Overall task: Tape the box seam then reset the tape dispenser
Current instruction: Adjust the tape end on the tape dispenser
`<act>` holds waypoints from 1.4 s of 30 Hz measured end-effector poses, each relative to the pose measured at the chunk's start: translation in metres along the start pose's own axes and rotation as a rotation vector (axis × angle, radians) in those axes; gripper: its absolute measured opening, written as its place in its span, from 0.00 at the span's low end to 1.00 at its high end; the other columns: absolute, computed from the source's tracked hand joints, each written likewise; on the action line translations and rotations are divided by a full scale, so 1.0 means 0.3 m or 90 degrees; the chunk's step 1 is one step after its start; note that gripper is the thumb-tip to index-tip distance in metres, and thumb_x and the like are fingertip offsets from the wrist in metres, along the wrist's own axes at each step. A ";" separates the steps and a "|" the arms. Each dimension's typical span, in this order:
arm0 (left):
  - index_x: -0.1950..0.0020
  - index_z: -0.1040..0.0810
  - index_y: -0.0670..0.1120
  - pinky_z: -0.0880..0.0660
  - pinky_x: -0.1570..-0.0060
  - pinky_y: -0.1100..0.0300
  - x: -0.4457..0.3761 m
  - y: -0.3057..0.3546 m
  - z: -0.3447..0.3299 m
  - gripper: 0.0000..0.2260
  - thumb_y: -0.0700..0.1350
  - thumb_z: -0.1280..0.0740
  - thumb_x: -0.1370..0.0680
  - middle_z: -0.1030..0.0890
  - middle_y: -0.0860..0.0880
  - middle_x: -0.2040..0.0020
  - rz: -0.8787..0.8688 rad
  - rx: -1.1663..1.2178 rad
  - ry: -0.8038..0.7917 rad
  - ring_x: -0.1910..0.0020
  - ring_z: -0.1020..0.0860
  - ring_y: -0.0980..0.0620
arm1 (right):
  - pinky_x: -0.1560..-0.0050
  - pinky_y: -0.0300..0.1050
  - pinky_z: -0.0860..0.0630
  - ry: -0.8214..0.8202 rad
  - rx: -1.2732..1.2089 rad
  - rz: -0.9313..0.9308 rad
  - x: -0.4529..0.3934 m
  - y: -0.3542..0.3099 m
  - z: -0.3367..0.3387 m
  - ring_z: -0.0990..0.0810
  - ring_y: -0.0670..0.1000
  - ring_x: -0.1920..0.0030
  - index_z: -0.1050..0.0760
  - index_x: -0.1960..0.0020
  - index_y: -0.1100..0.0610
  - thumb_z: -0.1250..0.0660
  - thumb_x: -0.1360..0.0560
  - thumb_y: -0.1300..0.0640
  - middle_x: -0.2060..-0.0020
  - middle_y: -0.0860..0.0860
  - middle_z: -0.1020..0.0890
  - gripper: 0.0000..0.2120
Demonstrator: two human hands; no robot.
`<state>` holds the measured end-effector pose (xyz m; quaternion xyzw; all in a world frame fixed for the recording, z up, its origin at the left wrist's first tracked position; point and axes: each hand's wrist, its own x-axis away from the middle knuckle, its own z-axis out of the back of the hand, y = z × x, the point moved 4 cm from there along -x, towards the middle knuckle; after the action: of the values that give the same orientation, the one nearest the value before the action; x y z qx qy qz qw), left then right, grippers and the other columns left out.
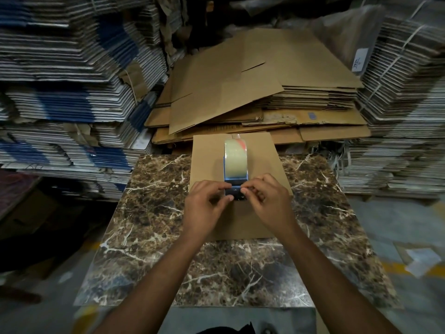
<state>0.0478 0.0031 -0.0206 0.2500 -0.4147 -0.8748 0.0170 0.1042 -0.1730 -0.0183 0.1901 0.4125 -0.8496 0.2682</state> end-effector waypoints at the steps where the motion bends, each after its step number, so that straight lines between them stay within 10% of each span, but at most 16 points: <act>1: 0.47 0.15 0.55 0.19 0.51 0.50 -0.003 0.000 0.000 0.11 0.46 0.23 0.27 0.17 0.56 0.52 -0.005 0.004 0.008 0.52 0.19 0.54 | 0.59 0.27 0.29 0.005 -0.005 0.007 0.003 -0.001 0.001 0.24 0.42 0.63 0.16 0.50 0.56 0.26 0.24 0.59 0.57 0.51 0.21 0.04; 7: 0.50 0.14 0.52 0.20 0.54 0.52 -0.003 -0.001 0.001 0.06 0.43 0.26 0.24 0.16 0.54 0.54 -0.015 0.005 0.040 0.53 0.20 0.54 | 0.60 0.32 0.20 -0.002 -0.038 0.002 0.027 0.015 -0.002 0.19 0.43 0.61 0.19 0.41 0.56 0.19 0.32 0.58 0.50 0.51 0.19 0.21; 20: 0.49 0.13 0.50 0.22 0.53 0.67 0.041 0.025 -0.001 0.07 0.40 0.26 0.24 0.14 0.55 0.54 0.053 0.022 0.106 0.57 0.18 0.63 | 0.54 0.47 0.16 0.126 -0.035 -0.076 0.059 -0.018 -0.037 0.15 0.46 0.50 0.14 0.52 0.54 0.23 0.27 0.61 0.50 0.51 0.14 0.05; 32: 0.52 0.14 0.49 0.23 0.55 0.70 0.055 0.049 -0.008 0.05 0.40 0.28 0.23 0.14 0.57 0.58 0.129 0.089 0.110 0.58 0.17 0.63 | 0.50 0.52 0.16 0.059 -0.128 -0.174 0.059 -0.040 -0.041 0.14 0.41 0.54 0.19 0.53 0.46 0.27 0.26 0.60 0.56 0.34 0.17 0.08; 42: 0.53 0.17 0.50 0.24 0.56 0.70 0.062 0.061 -0.005 0.05 0.40 0.29 0.22 0.16 0.58 0.59 0.126 0.093 0.079 0.58 0.18 0.62 | 0.57 0.51 0.18 -0.017 -0.098 -0.139 0.038 -0.058 -0.009 0.15 0.44 0.60 0.22 0.55 0.52 0.29 0.23 0.59 0.63 0.44 0.15 0.04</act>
<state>0.0291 -0.0144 -0.0158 0.2623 -0.4980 -0.8191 0.1106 0.0850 -0.1654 -0.0157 0.1114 0.4912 -0.8419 0.1938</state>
